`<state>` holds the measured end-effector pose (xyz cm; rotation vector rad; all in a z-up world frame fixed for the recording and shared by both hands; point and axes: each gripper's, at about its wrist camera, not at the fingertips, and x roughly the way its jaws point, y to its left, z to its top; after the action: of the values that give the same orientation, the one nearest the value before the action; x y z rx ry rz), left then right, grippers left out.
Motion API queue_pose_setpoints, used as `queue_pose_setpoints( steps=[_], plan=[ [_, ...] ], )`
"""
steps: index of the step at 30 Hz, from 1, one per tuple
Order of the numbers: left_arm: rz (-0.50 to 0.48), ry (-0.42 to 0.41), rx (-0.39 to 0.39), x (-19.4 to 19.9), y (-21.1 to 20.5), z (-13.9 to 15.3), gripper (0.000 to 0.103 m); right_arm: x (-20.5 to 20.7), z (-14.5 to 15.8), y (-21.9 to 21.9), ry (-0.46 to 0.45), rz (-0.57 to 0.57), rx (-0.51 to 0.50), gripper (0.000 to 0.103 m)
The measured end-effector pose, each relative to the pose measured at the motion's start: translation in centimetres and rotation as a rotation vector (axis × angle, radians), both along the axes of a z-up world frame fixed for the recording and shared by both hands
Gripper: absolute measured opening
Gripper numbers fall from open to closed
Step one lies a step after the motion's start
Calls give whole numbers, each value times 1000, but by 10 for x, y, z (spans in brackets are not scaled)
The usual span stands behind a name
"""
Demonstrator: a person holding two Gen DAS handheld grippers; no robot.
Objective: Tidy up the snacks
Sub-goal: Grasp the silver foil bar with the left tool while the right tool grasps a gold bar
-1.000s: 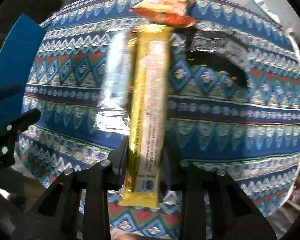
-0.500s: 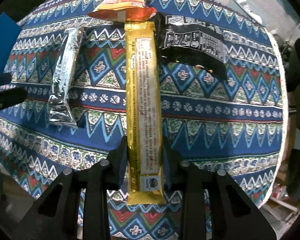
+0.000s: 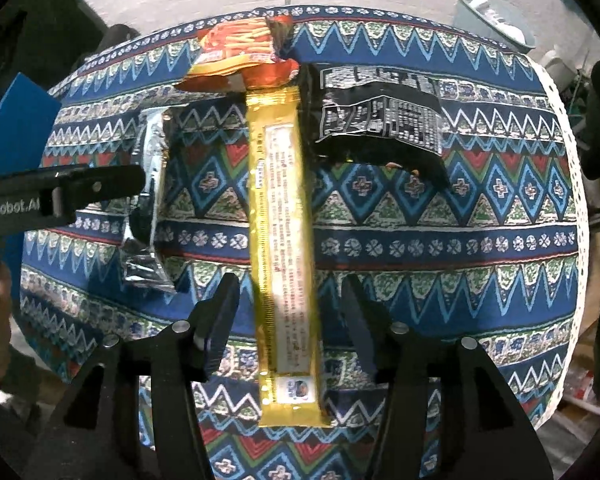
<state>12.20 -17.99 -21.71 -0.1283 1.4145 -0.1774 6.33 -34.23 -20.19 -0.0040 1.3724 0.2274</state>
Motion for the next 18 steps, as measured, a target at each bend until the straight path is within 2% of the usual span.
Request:
queue_pose_setpoints(
  steps=[7, 11, 12, 17, 18],
  plan=[
    [-13, 32, 42, 11, -29, -22, 88, -3, -4, -22, -3, -8, 8, 53],
    [-47, -15, 58, 13, -39, -24, 87, -2, -6, -20, -12, 0, 4, 54],
    [-51, -21, 65, 12, -39, -25, 84, -2, -6, -19, -15, 0, 3, 54],
    [-76, -42, 79, 7, -29, -19, 51, 3, -11, -12, -31, 2, 2, 54],
    [-77, -38, 67, 5, -22, -18, 49, 5, -13, -12, -34, 2, 4, 54]
  ],
)
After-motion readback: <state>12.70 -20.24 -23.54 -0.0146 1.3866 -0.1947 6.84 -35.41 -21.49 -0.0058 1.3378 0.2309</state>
